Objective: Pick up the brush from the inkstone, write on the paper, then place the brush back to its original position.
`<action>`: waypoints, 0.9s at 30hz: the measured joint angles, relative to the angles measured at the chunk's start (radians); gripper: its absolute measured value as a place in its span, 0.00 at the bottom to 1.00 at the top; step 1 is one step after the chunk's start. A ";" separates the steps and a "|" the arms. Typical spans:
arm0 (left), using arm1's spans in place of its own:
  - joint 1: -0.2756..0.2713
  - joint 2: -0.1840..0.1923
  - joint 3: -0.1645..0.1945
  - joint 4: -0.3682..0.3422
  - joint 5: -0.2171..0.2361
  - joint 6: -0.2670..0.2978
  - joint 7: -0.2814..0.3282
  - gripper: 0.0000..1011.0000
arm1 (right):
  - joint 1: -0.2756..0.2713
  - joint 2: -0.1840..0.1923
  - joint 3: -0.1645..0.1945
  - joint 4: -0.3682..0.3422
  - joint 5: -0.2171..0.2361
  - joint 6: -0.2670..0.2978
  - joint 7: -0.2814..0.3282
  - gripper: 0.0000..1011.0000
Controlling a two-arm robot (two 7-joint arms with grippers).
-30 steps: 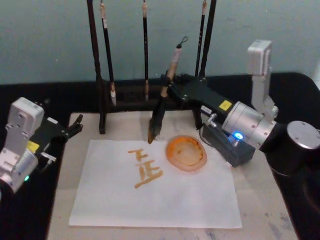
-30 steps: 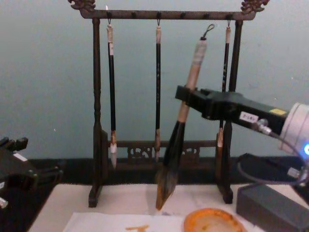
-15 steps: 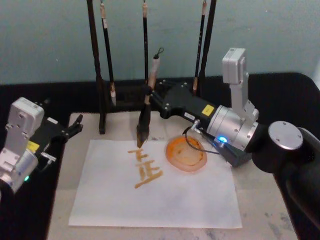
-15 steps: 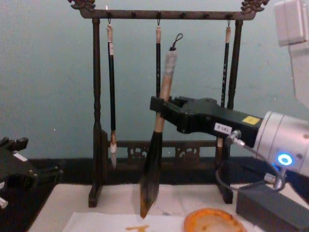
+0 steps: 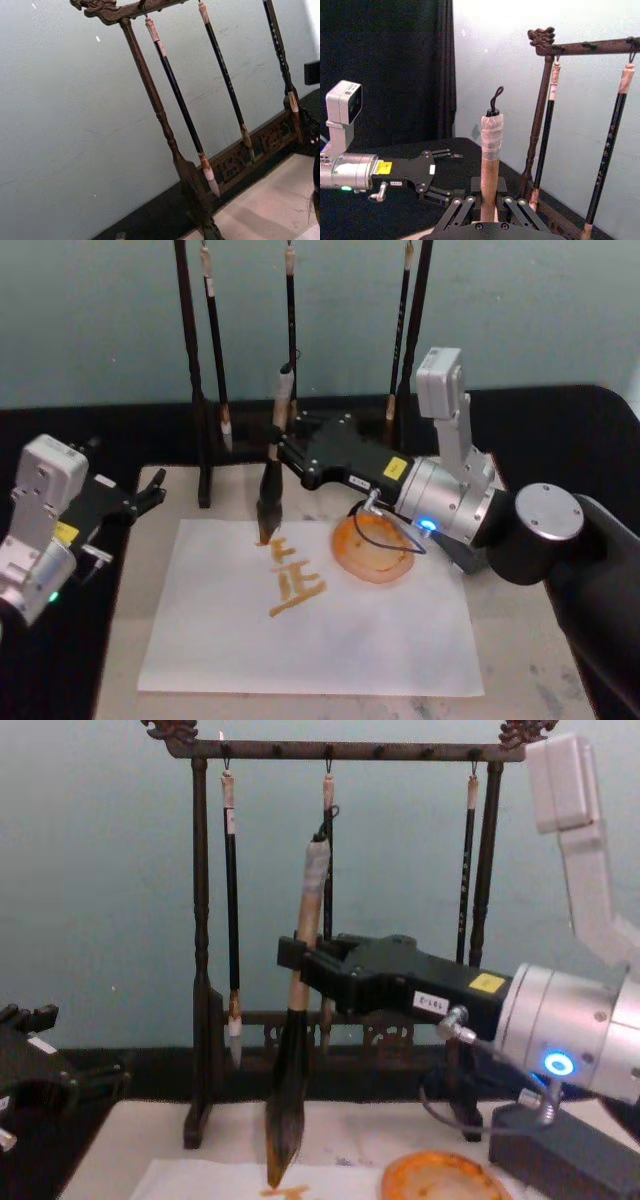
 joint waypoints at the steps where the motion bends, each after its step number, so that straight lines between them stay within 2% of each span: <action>1: 0.000 0.000 0.000 0.000 0.000 0.000 0.000 1.00 | 0.000 -0.001 0.000 0.002 -0.002 0.000 0.001 0.17; 27: 0.000 0.000 0.000 0.000 0.000 0.000 0.000 1.00 | -0.008 -0.017 0.008 0.019 -0.047 0.001 0.006 0.17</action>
